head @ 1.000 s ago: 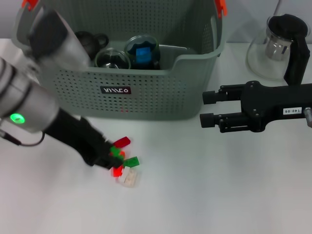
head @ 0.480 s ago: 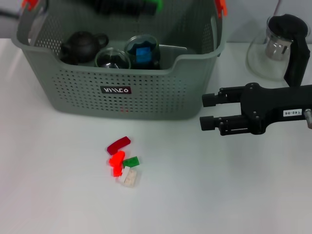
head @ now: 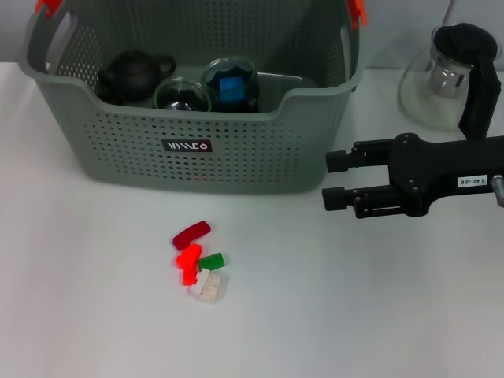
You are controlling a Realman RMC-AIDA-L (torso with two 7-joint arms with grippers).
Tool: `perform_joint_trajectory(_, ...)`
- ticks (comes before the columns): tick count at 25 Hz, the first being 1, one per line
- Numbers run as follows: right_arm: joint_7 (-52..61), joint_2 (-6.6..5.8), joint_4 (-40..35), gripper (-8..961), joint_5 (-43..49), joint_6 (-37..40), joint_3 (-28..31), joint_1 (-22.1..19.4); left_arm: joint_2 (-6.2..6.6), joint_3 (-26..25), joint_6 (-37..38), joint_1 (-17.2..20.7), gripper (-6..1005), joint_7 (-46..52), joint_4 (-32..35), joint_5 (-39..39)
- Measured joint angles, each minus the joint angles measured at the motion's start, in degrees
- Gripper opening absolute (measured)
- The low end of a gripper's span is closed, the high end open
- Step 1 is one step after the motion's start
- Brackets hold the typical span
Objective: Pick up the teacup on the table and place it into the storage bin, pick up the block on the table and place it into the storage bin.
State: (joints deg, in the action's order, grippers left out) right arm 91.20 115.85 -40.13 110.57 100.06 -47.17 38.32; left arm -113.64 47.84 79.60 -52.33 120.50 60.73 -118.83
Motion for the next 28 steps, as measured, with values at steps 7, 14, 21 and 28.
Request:
perform_joint_trajectory(7,-0.3,-0.1,0.0,732,0.1,0.0,0.1,-0.2,-1.3,3.1,-9.0,0.3,417,0.8,-2.9,-0.2)
perform_joint_trajectory(14,-0.3,-0.18,0.1,733,0.1,0.0,0.0,-0.5,-1.86,3.2,-12.7,0.0,563,2.4,-3.3,-4.7)
perform_joint_trajectory(21,-0.3,-0.19,0.1,731,0.1,0.0,0.2,-0.5,-2.53,2.3,-4.9,2.8,799,3.6,6.4,-3.7)
perform_joint_trajectory(28,-0.3,-0.18,0.1,733,0.1,0.0,0.3,-0.6,-4.59,1.9,18.8,13.5,878,-2.9,26.7,5.6)
